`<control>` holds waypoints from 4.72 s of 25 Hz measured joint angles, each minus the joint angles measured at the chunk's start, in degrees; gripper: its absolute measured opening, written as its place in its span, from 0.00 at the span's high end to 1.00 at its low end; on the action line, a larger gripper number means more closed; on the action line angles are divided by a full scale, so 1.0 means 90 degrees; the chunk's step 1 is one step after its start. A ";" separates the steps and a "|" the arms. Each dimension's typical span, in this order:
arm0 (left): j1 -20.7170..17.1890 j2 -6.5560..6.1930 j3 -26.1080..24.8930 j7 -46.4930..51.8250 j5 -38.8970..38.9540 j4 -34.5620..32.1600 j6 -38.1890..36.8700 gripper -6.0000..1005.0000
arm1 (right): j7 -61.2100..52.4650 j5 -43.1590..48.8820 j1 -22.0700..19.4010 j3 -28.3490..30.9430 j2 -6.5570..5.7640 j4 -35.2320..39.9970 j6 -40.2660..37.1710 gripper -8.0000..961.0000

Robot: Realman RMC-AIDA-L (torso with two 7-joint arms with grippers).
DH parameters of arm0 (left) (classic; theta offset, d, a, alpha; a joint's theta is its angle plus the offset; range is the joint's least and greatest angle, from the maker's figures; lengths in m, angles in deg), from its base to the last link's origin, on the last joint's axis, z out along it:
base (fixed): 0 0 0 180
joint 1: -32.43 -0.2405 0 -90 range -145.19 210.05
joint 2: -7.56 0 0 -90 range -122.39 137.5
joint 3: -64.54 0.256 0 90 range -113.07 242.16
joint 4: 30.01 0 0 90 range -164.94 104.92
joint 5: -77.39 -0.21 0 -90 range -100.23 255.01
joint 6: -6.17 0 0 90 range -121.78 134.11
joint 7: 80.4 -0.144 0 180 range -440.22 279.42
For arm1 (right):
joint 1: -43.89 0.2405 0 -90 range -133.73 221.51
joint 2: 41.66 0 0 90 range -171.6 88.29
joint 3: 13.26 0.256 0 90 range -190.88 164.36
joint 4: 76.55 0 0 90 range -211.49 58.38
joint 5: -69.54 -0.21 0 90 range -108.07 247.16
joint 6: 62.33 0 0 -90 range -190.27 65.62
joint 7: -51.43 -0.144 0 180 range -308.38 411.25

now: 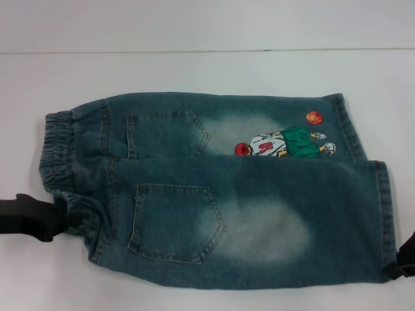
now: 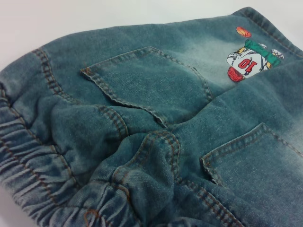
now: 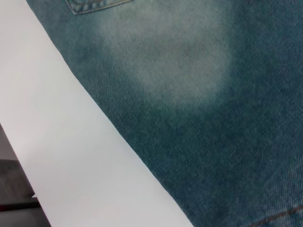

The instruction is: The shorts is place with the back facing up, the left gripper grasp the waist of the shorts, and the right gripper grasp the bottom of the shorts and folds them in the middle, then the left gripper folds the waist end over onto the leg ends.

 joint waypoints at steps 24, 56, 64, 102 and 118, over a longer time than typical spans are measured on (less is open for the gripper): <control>0.0473 -0.0402 -0.0268 0.1983 0.0716 -0.0780 -0.0070 0.96 | 0.0757 -0.2341 -0.0260 0.2203 -0.0157 0.0959 0.0982 0.97; 0.0509 0.0036 0.1169 0.1838 0.0723 -0.0165 0.3888 0.96 | 0.0729 -0.2635 0.0110 0.0890 -0.0010 -0.0895 0.5584 0.89; 0.0233 0.0039 0.1156 0.1631 0.0894 -0.0286 0.4031 0.68 | 0.0720 -0.2698 -0.0059 0.0961 -0.0045 -0.0755 0.5446 0.73; -0.0439 -0.0011 0.0221 -0.2841 0.2849 0.1552 0.3591 0.10 | 0.3083 -0.4553 -0.0573 -0.0009 0.0069 -0.0977 0.1026 0.05; -0.0216 -0.0120 0.0283 -0.2845 0.2590 0.1883 0.3848 0.11 | 0.2801 -0.4757 -0.0559 -0.0086 0.0058 -0.0962 0.1015 0.07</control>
